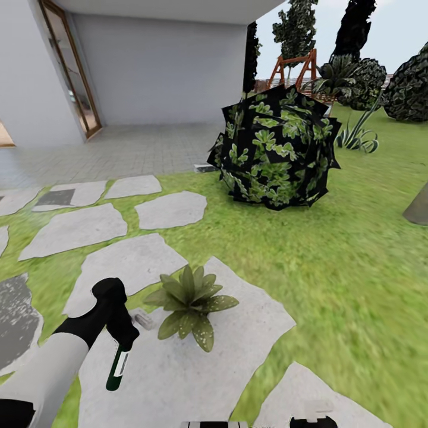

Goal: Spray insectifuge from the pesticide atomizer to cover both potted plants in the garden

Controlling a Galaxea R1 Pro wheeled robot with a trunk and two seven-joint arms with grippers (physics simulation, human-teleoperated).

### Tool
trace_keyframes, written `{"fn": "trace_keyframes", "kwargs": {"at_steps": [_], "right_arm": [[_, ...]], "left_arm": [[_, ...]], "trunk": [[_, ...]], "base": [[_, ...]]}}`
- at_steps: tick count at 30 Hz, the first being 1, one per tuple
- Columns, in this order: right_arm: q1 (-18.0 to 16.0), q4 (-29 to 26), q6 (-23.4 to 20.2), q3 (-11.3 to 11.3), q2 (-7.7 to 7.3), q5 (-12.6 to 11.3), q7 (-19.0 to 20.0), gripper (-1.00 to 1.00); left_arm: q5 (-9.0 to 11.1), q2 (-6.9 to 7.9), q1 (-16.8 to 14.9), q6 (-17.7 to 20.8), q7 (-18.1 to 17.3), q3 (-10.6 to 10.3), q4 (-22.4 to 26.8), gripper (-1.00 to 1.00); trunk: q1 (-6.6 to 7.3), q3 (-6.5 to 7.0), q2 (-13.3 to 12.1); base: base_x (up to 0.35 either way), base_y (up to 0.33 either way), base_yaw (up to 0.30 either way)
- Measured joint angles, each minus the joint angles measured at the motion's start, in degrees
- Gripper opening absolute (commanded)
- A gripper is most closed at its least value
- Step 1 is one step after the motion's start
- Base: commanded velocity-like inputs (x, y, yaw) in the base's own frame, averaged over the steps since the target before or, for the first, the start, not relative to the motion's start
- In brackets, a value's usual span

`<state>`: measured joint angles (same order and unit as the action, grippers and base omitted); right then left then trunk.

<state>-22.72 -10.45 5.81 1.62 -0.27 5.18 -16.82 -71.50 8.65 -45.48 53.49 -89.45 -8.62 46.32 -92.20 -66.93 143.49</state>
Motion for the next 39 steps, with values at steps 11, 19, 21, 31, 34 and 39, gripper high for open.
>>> {"fn": "trace_keyframes", "kwargs": {"at_steps": [11, 19, 21, 31, 34, 39], "right_arm": [[0.0, 0.0, 0.0, 0.0, 0.00, 0.0, 0.0, 1.00], [0.0, 0.0, 0.1, 0.0, 0.01, 0.0, 0.0, 1.00], [0.0, 0.0, 0.1, 0.1, 0.02, 0.0, 0.0, 1.00], [0.0, 0.0, 0.2, 0.0, 0.01, 0.0, 0.0, 1.00], [0.0, 0.0, 0.2, 0.0, -0.02, 0.0, 0.0, 1.00], [0.0, 0.1, 0.2, 0.1, -0.01, 0.0, 0.0, 1.00]], "left_arm": [[0.2, -0.25, 0.2, 0.0, 0.0, 0.3, -0.1, -1.00], [0.2, 0.53, 4.5, -0.1, 0.0, 0.5, -0.5, -1.00], [0.3, 0.68, 5.9, -0.2, 0.0, 0.8, -0.4, -1.00], [0.6, 0.07, 5.6, 0.1, 0.0, 0.8, 0.0, -1.00], [0.6, 0.19, 5.3, 0.1, 0.0, 0.7, 0.1, -1.00], [0.7, 0.43, 5.3, 0.1, 0.0, 0.7, 0.3, -1.00]], "trunk": [[0.00, 0.00, 0.0], [0.00, 0.00, 0.0], [0.00, 0.00, 0.0], [0.01, 0.00, 0.0], [0.01, 0.00, 0.0], [0.00, 0.00, 0.0]], "base": [[0.000, 0.002, -0.265], [0.000, 0.000, -0.012], [0.000, 0.000, 0.000], [0.021, 0.119, 0.000], [0.069, 0.278, 0.000], [0.014, 0.076, 0.000]]}}
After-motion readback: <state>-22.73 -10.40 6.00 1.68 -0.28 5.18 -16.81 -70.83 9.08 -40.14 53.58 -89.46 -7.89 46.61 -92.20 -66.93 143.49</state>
